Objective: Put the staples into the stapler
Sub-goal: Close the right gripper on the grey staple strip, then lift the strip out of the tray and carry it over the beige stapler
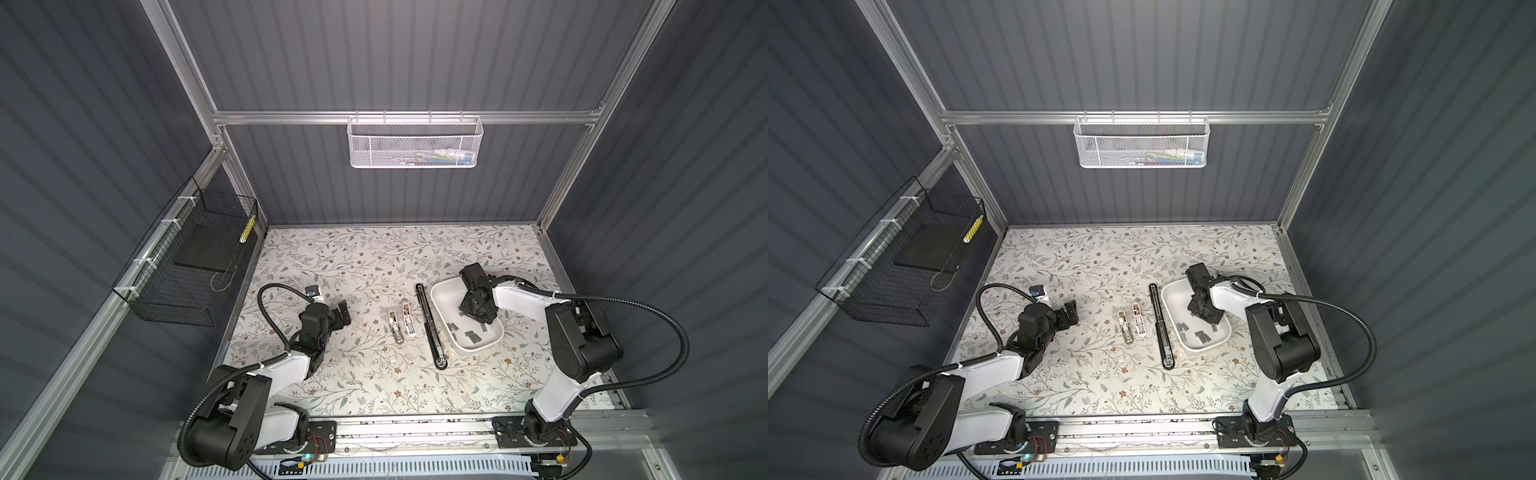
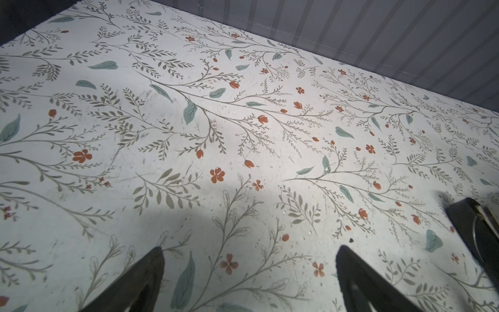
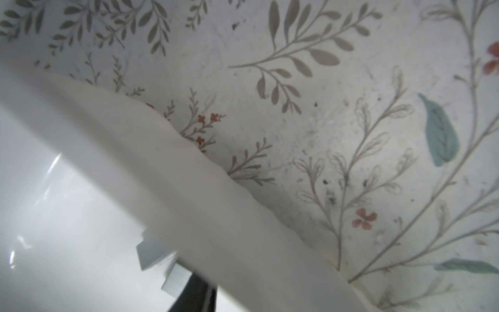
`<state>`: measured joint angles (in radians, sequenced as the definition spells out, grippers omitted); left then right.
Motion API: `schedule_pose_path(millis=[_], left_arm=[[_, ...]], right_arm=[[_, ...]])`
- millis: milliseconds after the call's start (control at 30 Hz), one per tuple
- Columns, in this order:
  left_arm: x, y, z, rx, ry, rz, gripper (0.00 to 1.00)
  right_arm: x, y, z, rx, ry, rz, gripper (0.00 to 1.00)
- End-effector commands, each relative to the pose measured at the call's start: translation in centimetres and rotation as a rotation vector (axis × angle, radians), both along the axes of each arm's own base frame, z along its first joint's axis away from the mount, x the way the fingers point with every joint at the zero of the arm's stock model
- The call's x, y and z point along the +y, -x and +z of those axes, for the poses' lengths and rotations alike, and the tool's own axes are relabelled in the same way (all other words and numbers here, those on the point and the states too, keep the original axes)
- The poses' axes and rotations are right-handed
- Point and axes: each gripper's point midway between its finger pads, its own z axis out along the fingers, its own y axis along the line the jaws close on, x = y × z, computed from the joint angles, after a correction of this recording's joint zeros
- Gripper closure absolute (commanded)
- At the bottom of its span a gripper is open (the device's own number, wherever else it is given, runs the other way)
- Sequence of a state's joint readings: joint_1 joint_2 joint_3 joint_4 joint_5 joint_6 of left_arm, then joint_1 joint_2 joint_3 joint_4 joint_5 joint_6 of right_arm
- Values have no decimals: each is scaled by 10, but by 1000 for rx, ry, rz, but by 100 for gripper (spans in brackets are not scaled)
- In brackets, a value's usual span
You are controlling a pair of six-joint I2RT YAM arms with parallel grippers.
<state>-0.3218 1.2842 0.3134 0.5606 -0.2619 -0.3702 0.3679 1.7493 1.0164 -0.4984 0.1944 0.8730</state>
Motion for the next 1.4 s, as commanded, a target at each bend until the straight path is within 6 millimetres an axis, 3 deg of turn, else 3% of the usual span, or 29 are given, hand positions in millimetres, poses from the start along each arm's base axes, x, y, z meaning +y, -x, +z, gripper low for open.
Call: schedule_pose_path(millis=[0, 500, 900, 1133, 1367], left_arm=[[-4, -5, 6, -7, -6, -15, 1], [-4, -5, 5, -5, -6, -14, 1], [-5, -5, 5, -6, -6, -17, 1], [-7, -6, 5, -4, -3, -25, 1], [-4, -6, 4, 23, -17, -14, 1]], right_arm=[[-5, 4, -8, 40, 37, 0, 71], [-6, 3, -22, 58, 49, 3, 77], [-6, 7, -20, 54, 45, 3, 86], [-10, 1, 3, -15, 55, 15, 87], [7, -15, 34, -210, -12, 98, 90]])
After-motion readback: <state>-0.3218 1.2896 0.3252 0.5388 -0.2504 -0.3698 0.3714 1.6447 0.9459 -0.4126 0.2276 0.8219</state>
